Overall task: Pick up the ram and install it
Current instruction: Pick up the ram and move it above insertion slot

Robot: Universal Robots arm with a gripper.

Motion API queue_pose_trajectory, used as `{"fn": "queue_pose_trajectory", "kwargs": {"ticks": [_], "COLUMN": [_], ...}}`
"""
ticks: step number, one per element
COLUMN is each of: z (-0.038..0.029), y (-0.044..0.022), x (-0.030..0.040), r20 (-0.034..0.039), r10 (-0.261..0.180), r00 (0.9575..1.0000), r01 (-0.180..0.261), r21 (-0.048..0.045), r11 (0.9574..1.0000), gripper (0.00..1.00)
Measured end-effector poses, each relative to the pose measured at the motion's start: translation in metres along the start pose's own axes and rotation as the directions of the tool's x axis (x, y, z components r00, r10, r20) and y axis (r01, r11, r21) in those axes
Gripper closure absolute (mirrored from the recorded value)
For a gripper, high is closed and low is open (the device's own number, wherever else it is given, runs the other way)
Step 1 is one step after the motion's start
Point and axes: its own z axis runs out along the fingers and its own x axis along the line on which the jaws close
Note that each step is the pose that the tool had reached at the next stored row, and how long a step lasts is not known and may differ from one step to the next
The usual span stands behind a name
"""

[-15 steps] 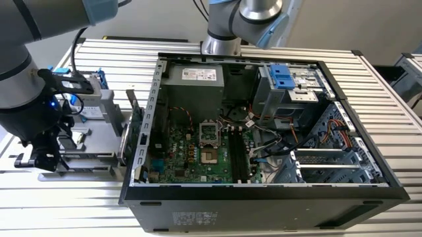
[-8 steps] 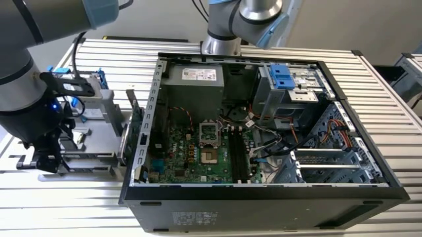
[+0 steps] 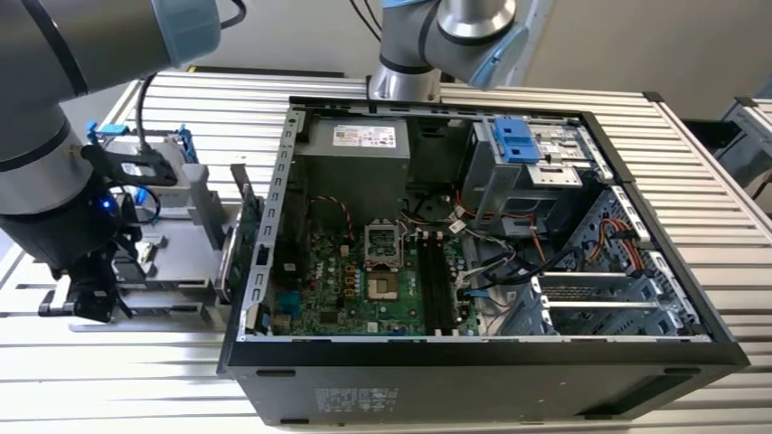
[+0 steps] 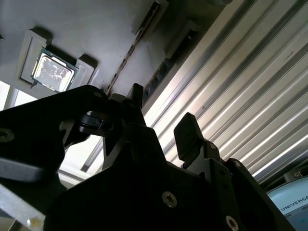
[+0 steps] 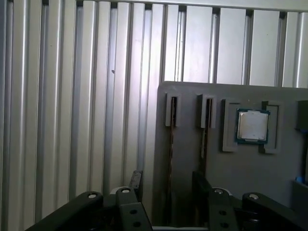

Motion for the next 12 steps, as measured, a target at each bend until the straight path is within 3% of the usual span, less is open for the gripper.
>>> {"fn": "queue_pose_trajectory", "kwargs": {"ticks": [12], "z": [0.0121], "y": [0.0004], "x": [0.0000], "r20": [0.0004], "r10": [0.012], "r00": [0.9999], "r01": [-0.012], "r21": [0.0000], "r11": [0.9999], "gripper": [0.00]}}
